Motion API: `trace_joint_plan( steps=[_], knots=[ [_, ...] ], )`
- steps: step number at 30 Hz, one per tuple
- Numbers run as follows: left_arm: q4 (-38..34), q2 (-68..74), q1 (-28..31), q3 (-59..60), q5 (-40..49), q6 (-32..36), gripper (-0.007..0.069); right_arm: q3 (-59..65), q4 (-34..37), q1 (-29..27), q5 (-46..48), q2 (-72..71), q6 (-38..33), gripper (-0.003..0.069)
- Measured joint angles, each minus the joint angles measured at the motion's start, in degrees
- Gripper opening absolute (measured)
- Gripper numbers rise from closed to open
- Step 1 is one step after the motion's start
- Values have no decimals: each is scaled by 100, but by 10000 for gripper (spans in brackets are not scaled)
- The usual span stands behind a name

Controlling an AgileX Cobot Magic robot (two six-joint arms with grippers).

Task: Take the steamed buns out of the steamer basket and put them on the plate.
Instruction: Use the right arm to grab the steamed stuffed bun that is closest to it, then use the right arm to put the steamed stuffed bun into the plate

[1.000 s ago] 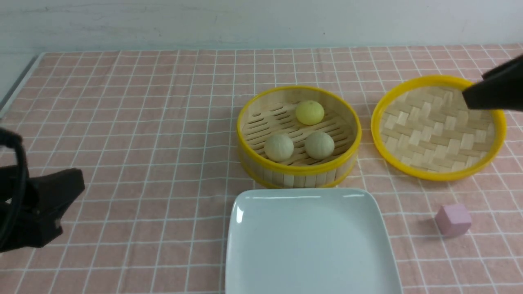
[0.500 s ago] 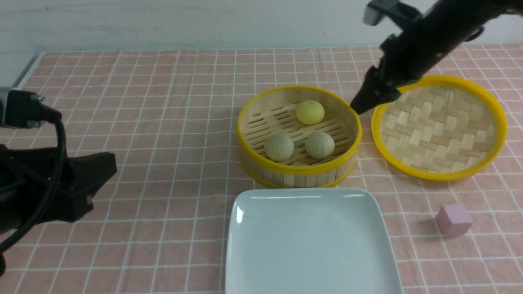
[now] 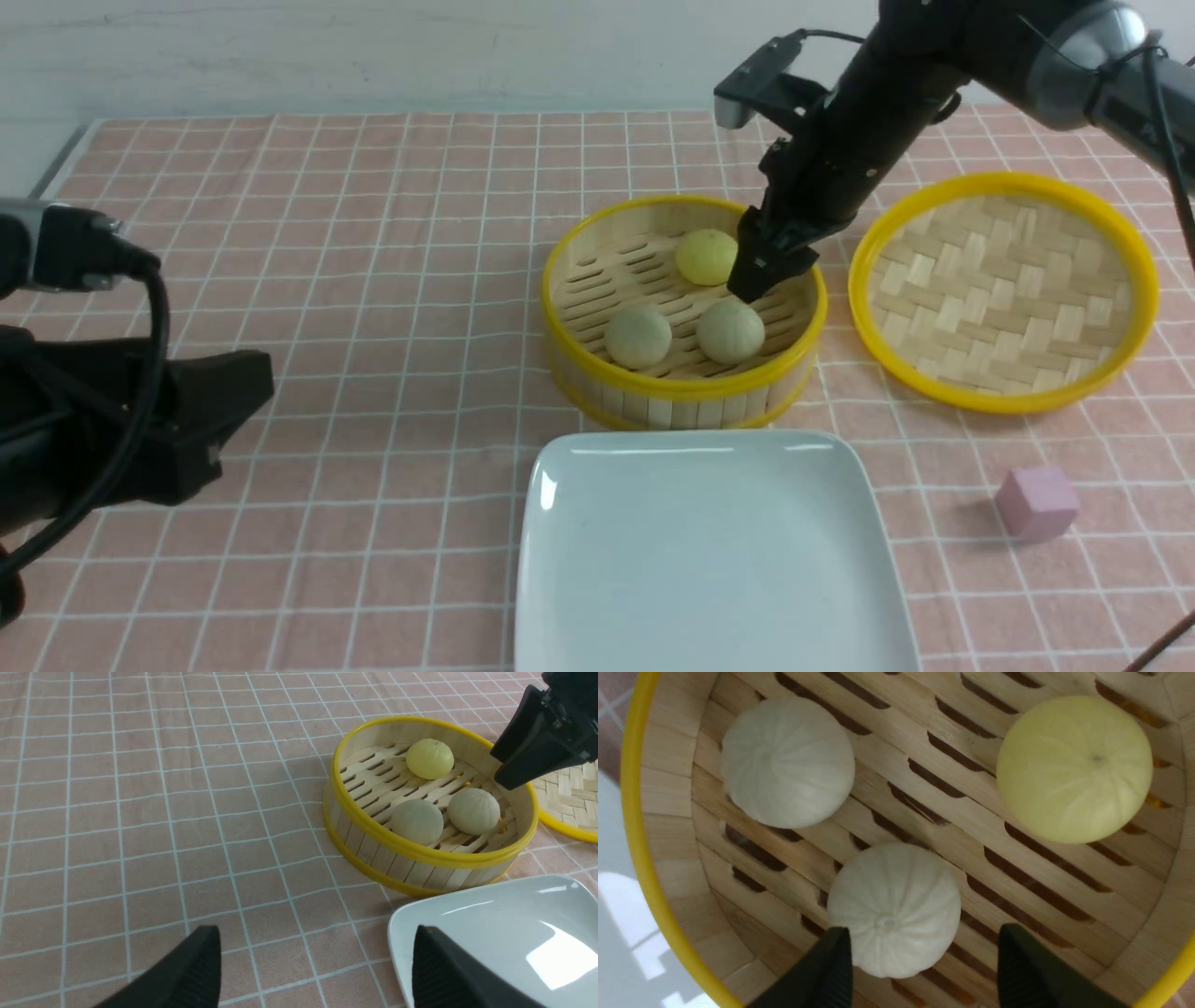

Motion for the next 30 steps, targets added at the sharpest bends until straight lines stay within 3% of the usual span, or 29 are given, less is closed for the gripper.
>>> trace_joint_plan(
  steps=[17,22,24,26,30],
  knots=[
    [0,0,0,0,-68,3,543,-18,245,73,12,428,61,411],
    [0,0,0,0,-68,7,543,-29,109,173,-6,428,64,288],
    [0,0,0,0,-68,7,543,-29,-7,215,-6,397,64,104],
    [0,0,0,0,-68,7,543,-79,-60,227,0,323,90,27],
    [0,0,0,0,-68,7,543,-301,-133,233,17,131,108,25]
  ],
)
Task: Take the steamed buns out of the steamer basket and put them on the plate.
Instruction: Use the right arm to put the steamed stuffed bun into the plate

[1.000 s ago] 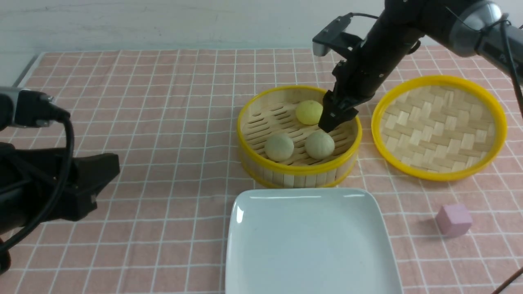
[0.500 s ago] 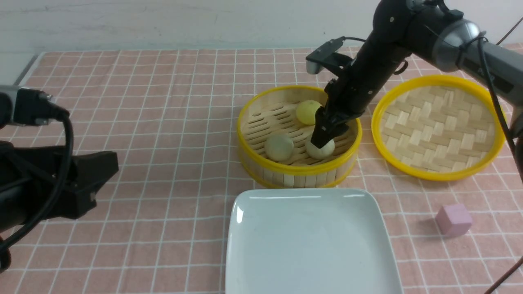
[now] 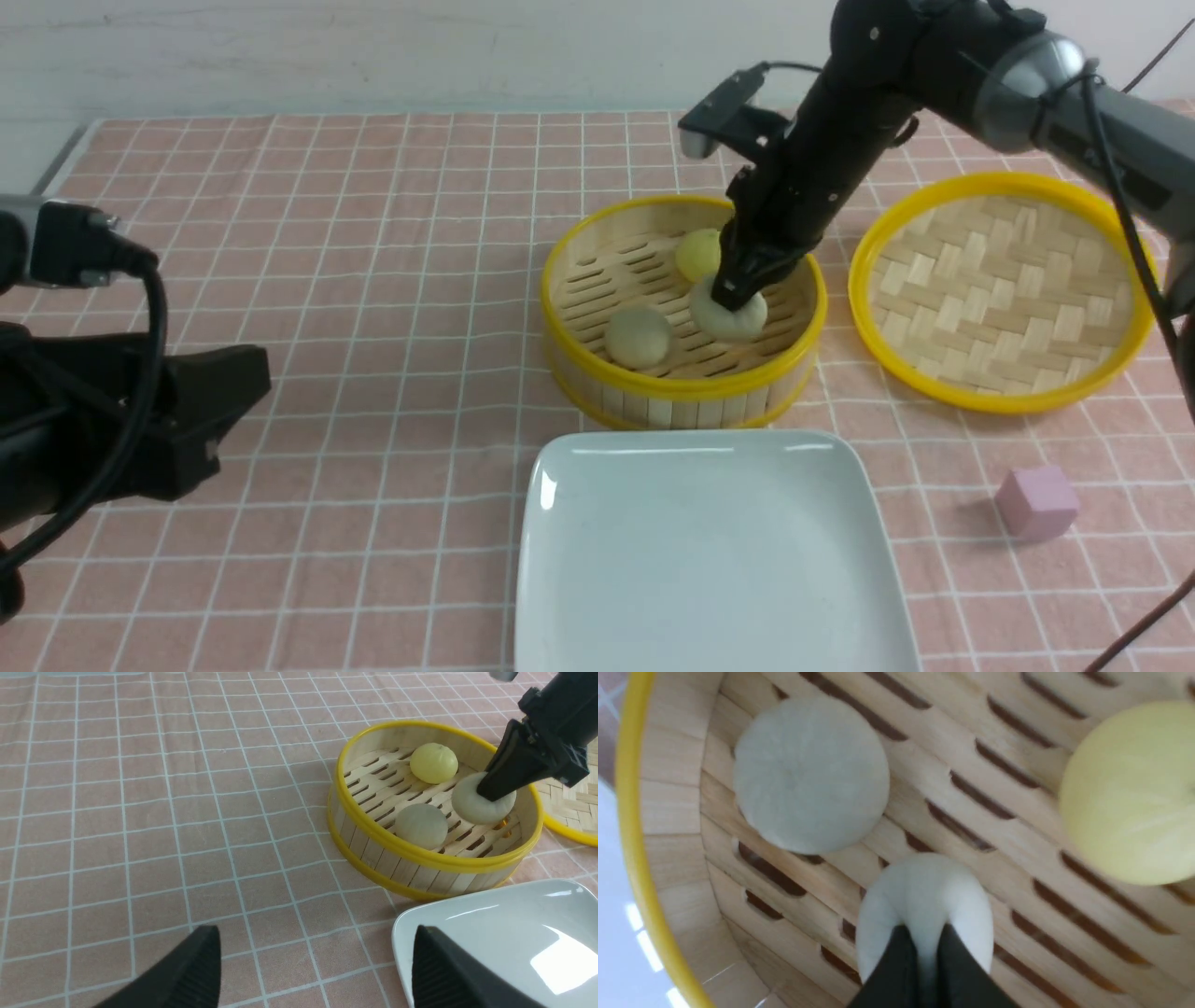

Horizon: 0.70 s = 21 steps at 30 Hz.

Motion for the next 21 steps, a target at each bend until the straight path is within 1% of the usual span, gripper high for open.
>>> trace_joint_plan(
  steps=[4,6,11,14,15,16,17,18,19,21],
  knots=[
    [0,0,0,0,5,0,543,-274,-47,0,23,-478,349,25],
    [0,0,0,0,5,0,543,-305,-53,0,29,-848,680,25],
    [0,0,0,0,5,0,543,-43,-106,12,92,-1635,1273,25],
    [0,0,0,0,5,0,543,406,-158,31,96,-2058,1513,25],
    [0,0,0,0,5,0,543,889,-158,37,105,-2376,1610,25],
    [0,0,0,0,5,0,543,889,-149,37,105,-2376,1610,25],
    [0,0,0,0,5,0,543,1457,-41,37,111,-2670,1644,25],
    [0,0,0,0,5,0,543,1524,-21,37,111,-2702,1643,25],
    [0,0,0,0,5,0,543,1933,80,37,111,-2847,1643,25],
    [0,0,0,0,-29,0,543,2742,312,49,104,-3112,1468,25]
  ],
)
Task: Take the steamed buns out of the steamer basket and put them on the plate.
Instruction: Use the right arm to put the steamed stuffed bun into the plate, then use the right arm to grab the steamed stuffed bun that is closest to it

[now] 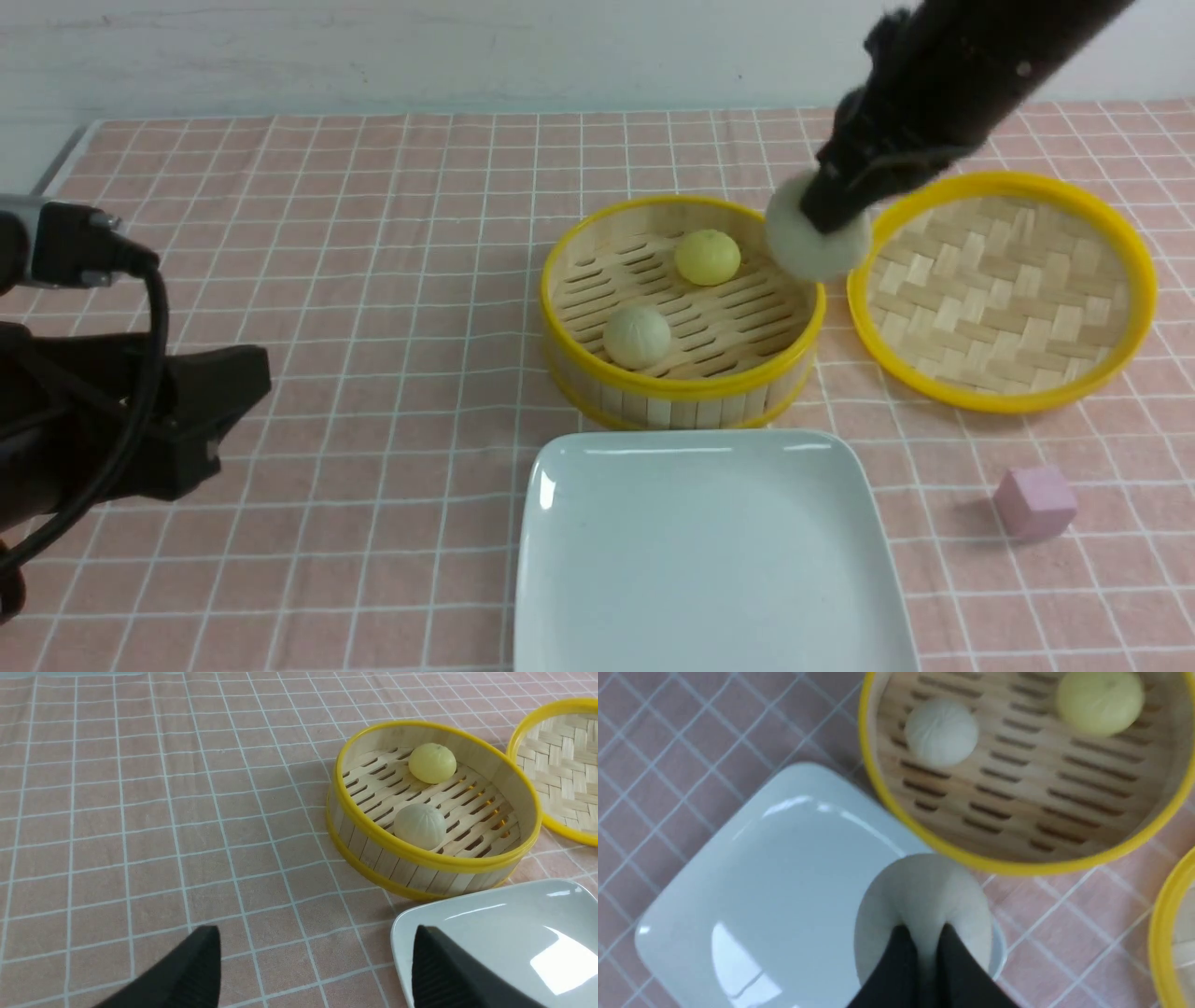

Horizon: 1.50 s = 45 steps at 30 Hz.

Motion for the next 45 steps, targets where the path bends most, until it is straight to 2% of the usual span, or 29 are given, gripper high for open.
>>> trace_joint_plan(
  steps=[4,10,16,22,25,26,27,29,32,34,37,39,45],
  knots=[
    [0,0,0,0,-16,0,543,1124,110,7,-119,-37,-454,25],
    [0,0,0,0,-33,0,543,2363,439,19,-1537,393,-1338,25],
    [0,0,0,0,-33,0,543,2573,754,19,-2243,791,-1993,25],
    [0,0,0,0,-33,0,543,2573,822,19,-2188,798,-2105,47],
    [0,0,0,0,-21,0,543,2573,834,19,-2074,786,-2112,163],
    [0,0,0,0,-1,0,543,2573,835,19,-2070,759,-2112,253],
    [0,0,0,0,-1,0,543,2573,840,19,-2070,759,-2112,267],
    [0,0,0,0,4,0,543,2573,839,19,-2139,665,-2087,428],
    [0,0,0,0,4,0,543,2566,839,19,-2423,369,-2076,617],
    [0,0,0,0,4,0,543,2497,839,19,-2537,126,-2076,659],
    [0,0,0,0,4,0,543,2247,839,19,-2573,-216,-1979,659],
    [0,0,0,0,10,0,543,1985,839,19,-2536,-438,-1766,631],
    [0,0,0,0,32,0,543,959,513,19,-2101,-619,-976,477]
  ],
)
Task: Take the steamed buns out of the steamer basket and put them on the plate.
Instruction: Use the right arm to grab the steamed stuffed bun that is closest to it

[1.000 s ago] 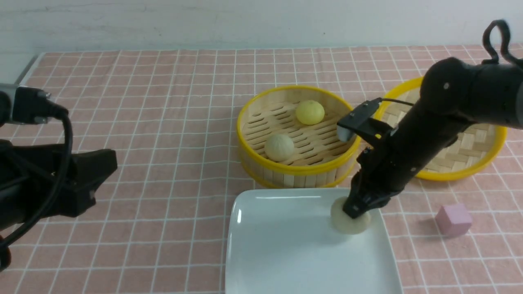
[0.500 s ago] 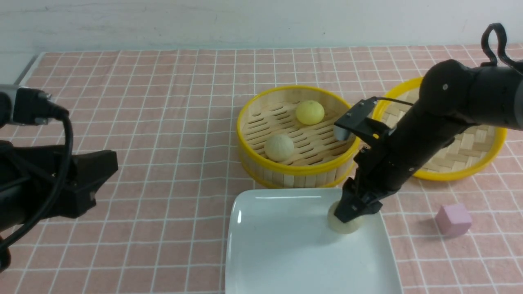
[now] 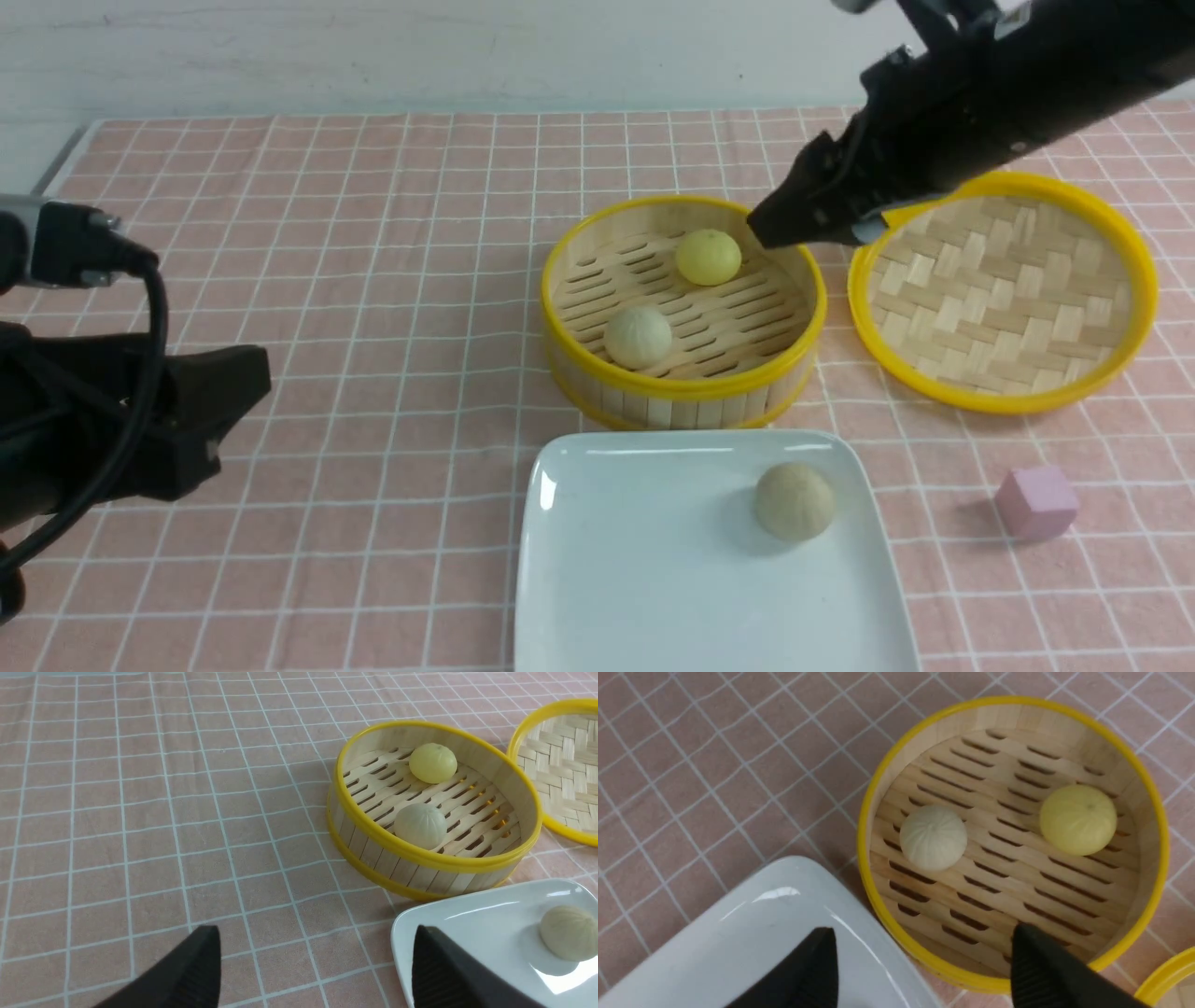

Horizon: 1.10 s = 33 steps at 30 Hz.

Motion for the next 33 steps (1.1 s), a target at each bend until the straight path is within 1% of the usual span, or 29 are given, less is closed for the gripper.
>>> trace_joint_plan(
  steps=[2,5,6,8,17,24,33],
  knots=[
    [0,0,0,0,0,0,543,-303,-231,0,46,122,217,462],
    [0,0,0,0,15,0,543,-809,-650,0,90,476,516,463],
    [0,0,0,0,22,0,543,-809,-676,0,90,509,539,463],
    [0,0,0,0,71,0,543,-1313,-904,0,118,1026,709,463],
    [0,0,0,0,326,0,543,-2637,-1071,0,125,2653,747,463],
    [0,0,0,0,392,0,543,-2902,-1366,0,-34,3454,747,463],
    [0,0,0,0,437,0,543,-2916,-1373,18,-352,3830,747,463]
  ],
)
